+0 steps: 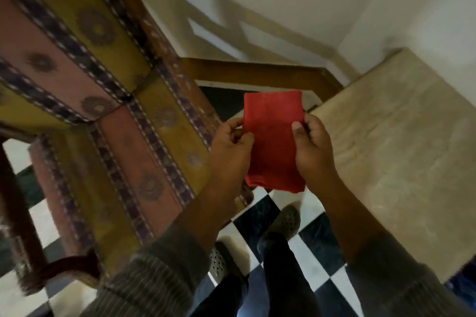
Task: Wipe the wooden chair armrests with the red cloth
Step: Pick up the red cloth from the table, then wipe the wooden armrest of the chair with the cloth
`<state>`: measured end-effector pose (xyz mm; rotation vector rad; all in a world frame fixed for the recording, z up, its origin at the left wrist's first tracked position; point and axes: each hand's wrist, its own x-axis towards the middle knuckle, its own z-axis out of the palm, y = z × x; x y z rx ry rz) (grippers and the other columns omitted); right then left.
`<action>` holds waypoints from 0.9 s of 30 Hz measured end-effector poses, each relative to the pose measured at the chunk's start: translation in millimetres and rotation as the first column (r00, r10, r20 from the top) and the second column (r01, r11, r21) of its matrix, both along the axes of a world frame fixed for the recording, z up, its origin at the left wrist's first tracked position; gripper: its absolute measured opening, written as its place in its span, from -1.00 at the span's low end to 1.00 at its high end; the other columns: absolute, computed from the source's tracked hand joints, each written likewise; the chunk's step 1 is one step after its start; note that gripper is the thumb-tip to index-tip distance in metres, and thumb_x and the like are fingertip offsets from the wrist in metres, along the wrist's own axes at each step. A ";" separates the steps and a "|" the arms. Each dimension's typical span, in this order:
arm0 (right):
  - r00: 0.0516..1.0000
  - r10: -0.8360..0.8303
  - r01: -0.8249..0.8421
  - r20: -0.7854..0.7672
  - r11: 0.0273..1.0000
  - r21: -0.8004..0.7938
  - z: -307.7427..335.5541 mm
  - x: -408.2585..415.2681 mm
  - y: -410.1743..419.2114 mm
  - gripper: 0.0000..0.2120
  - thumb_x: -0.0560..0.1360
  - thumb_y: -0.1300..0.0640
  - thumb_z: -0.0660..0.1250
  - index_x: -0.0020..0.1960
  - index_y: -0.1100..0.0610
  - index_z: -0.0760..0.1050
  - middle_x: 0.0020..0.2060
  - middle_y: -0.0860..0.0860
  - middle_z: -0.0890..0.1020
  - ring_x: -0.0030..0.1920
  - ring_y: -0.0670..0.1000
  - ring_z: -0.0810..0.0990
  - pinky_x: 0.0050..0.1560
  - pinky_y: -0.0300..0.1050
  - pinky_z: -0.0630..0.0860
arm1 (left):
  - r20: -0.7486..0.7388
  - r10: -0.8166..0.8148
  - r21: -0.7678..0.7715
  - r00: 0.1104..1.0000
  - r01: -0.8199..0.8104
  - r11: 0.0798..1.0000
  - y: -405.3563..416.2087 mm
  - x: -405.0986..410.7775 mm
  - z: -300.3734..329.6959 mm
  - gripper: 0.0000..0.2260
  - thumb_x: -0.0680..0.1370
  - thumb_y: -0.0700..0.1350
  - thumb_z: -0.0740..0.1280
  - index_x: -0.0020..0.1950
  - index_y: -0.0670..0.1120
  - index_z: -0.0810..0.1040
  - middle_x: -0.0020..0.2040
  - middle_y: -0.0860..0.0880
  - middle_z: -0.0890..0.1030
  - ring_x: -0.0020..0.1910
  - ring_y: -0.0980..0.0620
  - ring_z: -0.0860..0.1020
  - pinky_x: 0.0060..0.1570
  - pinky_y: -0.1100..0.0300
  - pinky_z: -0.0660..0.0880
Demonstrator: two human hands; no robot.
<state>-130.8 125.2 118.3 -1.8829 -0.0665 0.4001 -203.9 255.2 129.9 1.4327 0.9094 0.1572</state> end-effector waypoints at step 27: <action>0.453 0.845 -0.439 0.283 0.488 -0.754 -104.5 -1.8 139.1 -0.42 0.65 -0.07 0.03 0.54 0.26 0.17 0.55 0.26 0.18 0.57 0.26 0.06 0.53 0.28 0.04 | -0.107 0.313 0.199 0.944 -0.288 0.937 93.0 -27.6 -127.9 -0.77 0.62 0.02 0.30 0.27 0.10 0.51 0.13 0.10 0.66 0.13 0.13 0.62 0.09 0.29 0.54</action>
